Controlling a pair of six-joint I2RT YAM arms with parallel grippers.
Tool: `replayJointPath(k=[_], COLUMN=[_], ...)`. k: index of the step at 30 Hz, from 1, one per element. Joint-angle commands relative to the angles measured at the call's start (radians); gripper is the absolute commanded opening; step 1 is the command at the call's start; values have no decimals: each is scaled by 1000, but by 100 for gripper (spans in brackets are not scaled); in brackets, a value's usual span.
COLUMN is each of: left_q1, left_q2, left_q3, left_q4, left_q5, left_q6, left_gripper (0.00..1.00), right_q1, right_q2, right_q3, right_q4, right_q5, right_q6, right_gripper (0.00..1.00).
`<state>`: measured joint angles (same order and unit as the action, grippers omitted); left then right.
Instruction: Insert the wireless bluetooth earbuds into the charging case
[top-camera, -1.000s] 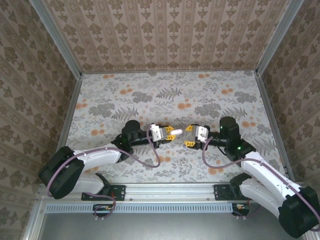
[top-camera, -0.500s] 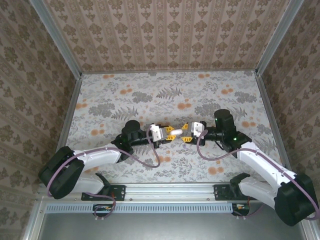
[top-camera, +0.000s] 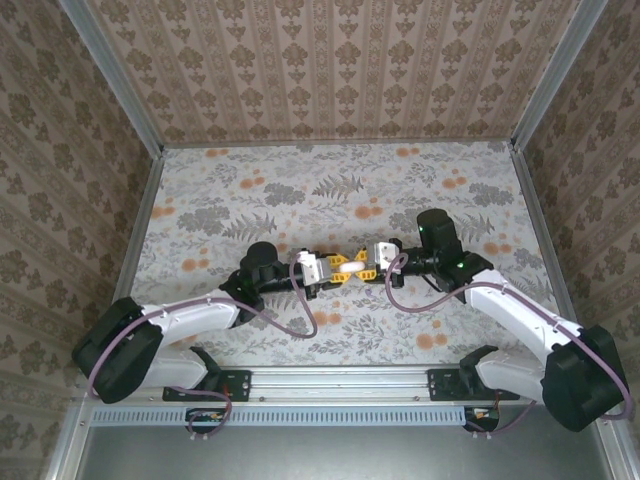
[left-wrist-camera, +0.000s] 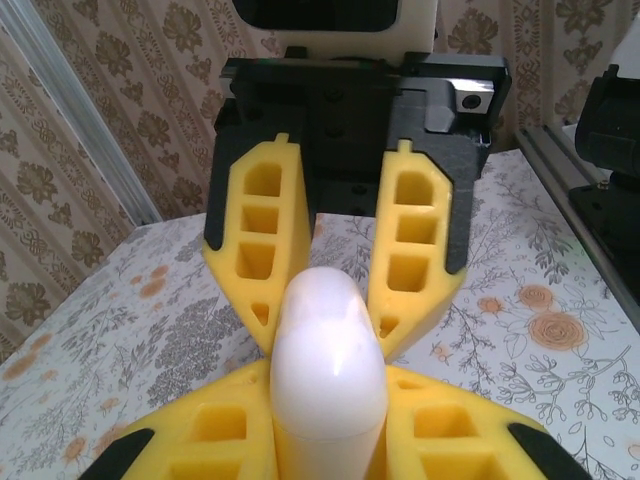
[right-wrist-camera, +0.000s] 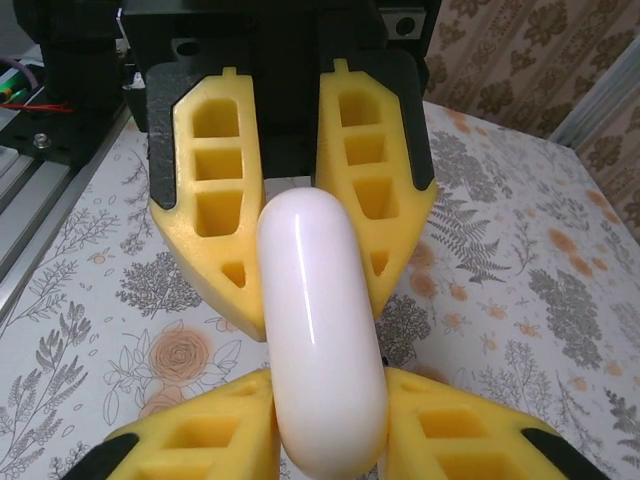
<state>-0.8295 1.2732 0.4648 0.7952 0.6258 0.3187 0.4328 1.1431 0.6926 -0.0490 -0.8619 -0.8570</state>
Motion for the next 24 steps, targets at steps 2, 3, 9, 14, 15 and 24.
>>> replayJointPath(k=[2,3,9,14,15,24], left_q1=[-5,-5,-6,-5,-6,-6], left_q2=[-33,-34,-47,-61,-63,-130], left_q3=[-3,-5,-12,-29,-33,-126], left_q4=[33,31,9,6,7,26], left_q5=[-9,-10,-36,-120,-136,-312], left_q6=[-13,-13,-6,-31,-36,-139], left_gripper=[14,14,31,56,59,69], right_q1=[23,23,20,-18,-24,-54], right_q2=[14,13,-1,22,25,22], right_q3=[44,46,67,166,179,186], right_q4=[-67,-73,-171,-454,-480,-569], right_q5=[-103,-102,-70,-53,-41,110], right_q6=[-79,-84,-105,-143,-143,29], right_gripper=[18,17,16,18,18,23])
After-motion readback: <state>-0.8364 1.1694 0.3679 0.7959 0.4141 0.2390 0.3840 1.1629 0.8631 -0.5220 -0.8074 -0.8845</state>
